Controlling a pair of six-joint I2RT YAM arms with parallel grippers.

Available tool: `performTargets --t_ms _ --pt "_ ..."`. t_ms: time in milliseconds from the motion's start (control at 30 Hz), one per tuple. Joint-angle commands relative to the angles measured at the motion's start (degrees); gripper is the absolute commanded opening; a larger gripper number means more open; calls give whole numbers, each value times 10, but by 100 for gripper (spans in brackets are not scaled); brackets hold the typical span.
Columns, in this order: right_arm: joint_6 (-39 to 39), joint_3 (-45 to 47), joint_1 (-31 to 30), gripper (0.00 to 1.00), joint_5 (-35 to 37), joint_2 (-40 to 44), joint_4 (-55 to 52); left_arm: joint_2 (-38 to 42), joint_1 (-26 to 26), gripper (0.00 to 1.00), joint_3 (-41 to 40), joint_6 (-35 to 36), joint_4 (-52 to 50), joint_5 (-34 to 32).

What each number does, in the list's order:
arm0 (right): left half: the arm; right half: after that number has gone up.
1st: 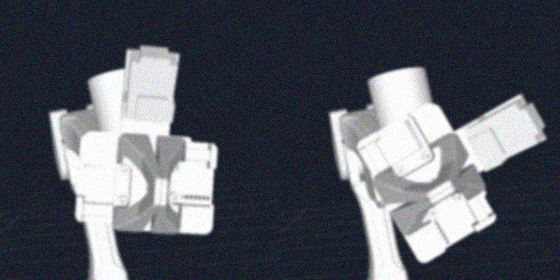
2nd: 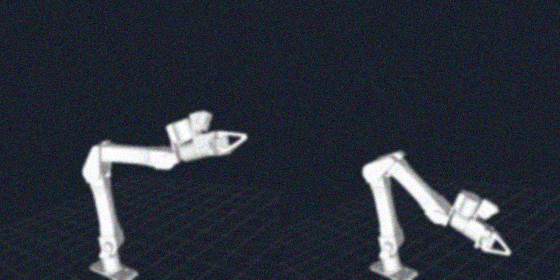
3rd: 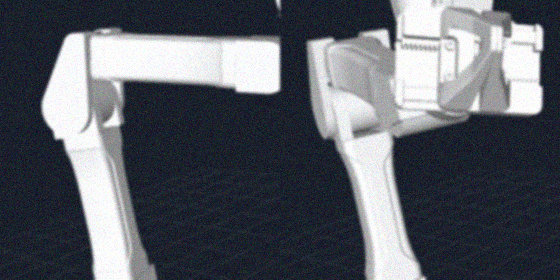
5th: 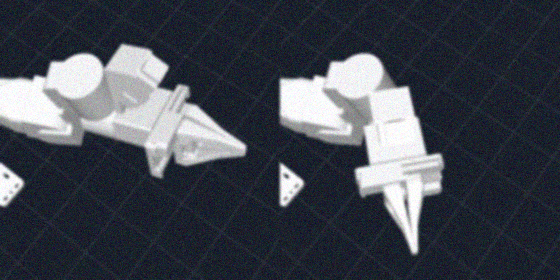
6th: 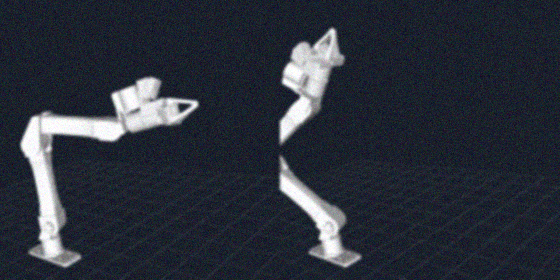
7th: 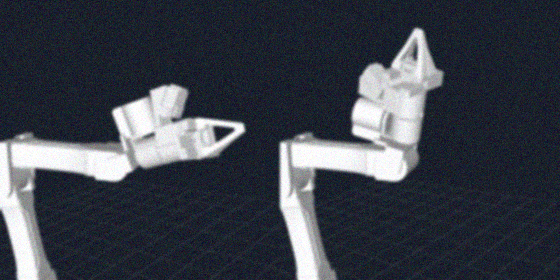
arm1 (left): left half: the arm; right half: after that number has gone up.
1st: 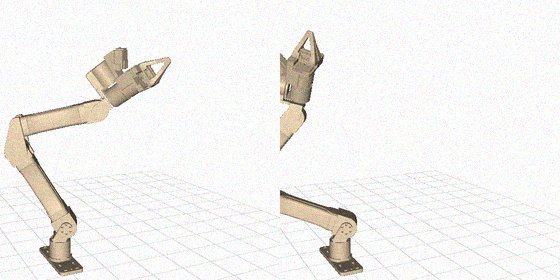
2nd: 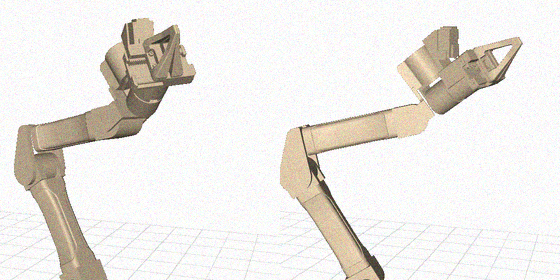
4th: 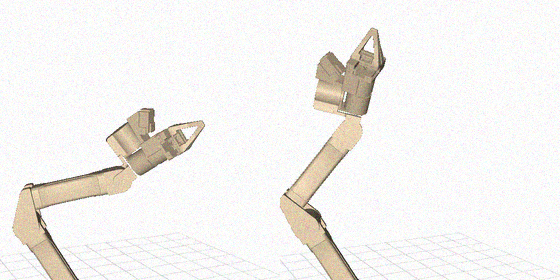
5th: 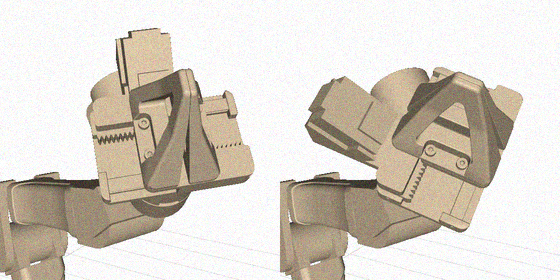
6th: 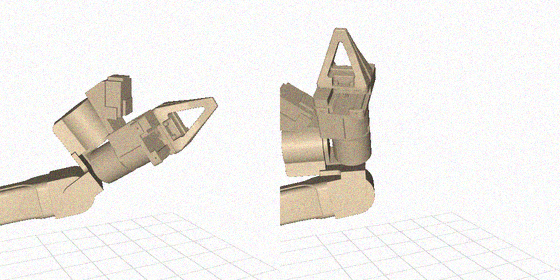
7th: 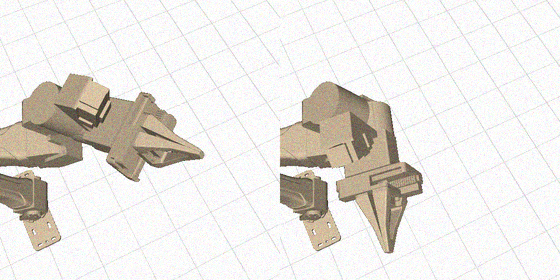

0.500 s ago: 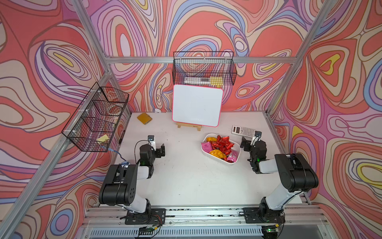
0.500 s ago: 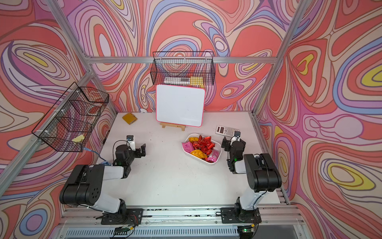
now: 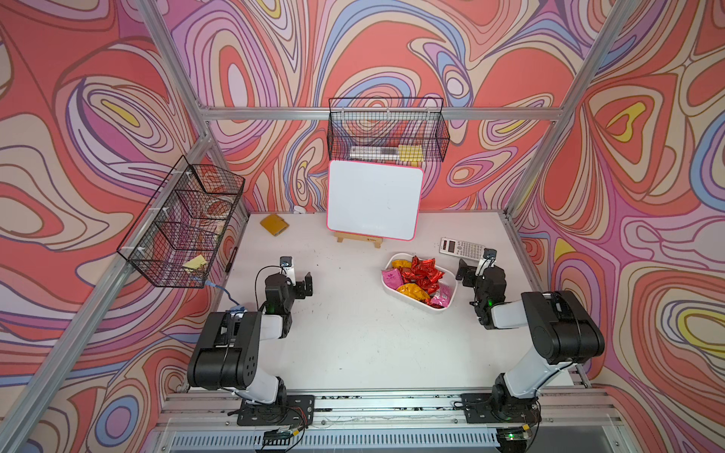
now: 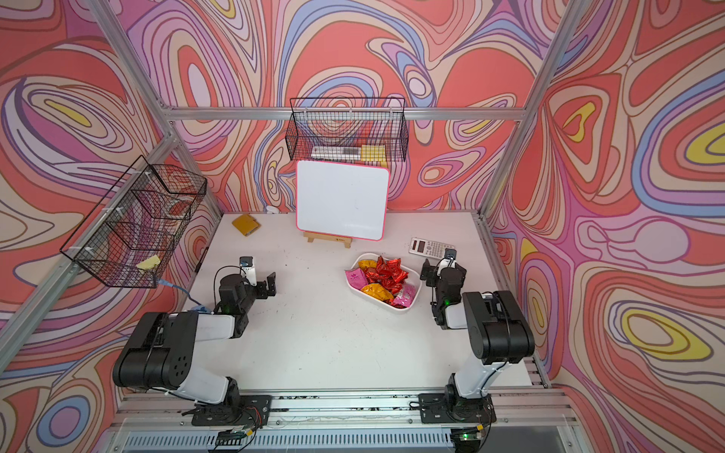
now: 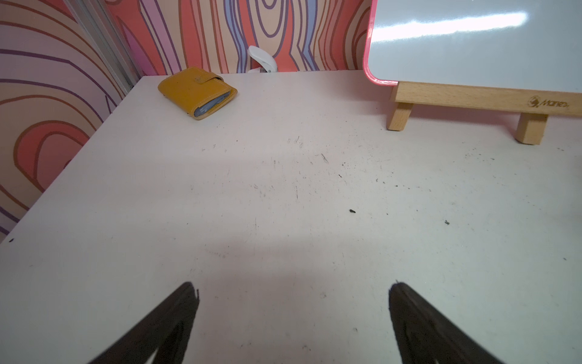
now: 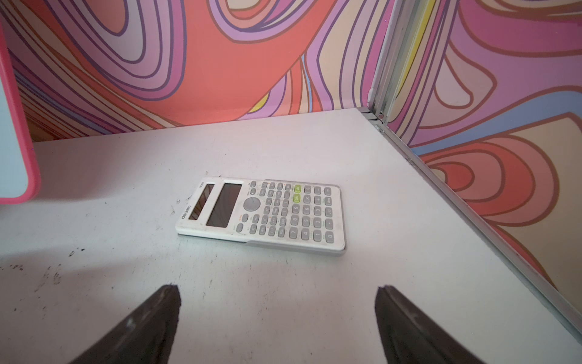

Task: Take the tea bags out of the storage box
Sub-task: Pick up the tea bag from the storage box.

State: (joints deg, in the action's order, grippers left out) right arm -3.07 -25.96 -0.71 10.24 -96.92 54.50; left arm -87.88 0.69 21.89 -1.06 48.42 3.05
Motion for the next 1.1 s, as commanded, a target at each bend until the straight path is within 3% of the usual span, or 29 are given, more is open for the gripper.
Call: performTargets --t_ms 0,133,267,433,500,633,767,933,1067 --pt "-1 -3 0 98 3 -3 9 0 1 99 2 -1 10 -8" --pt "2 0 -2 98 9 32 -9 20 2 99 -27 -5 51 -23" --pt "1 10 -2 98 20 151 -90 107 2 99 -67 -18 41 -47" --pt "-53 -45 -2 98 14 298 -306 258 2 99 -54 -32 -121 -54" --pt "-116 -106 -2 98 8 328 -447 315 2 99 -34 -74 -205 -69" --pt "-137 -211 -2 98 -59 319 -633 387 2 99 24 -191 -391 -71" --pt "-149 -228 -8 85 -206 319 -651 422 1 99 62 -293 -514 -2" --pt "-121 -233 -107 83 -250 318 -632 434 0 99 72 -412 -591 72" --pt "-46 -239 -166 80 -300 274 -605 420 -33 99 57 -493 -552 136"
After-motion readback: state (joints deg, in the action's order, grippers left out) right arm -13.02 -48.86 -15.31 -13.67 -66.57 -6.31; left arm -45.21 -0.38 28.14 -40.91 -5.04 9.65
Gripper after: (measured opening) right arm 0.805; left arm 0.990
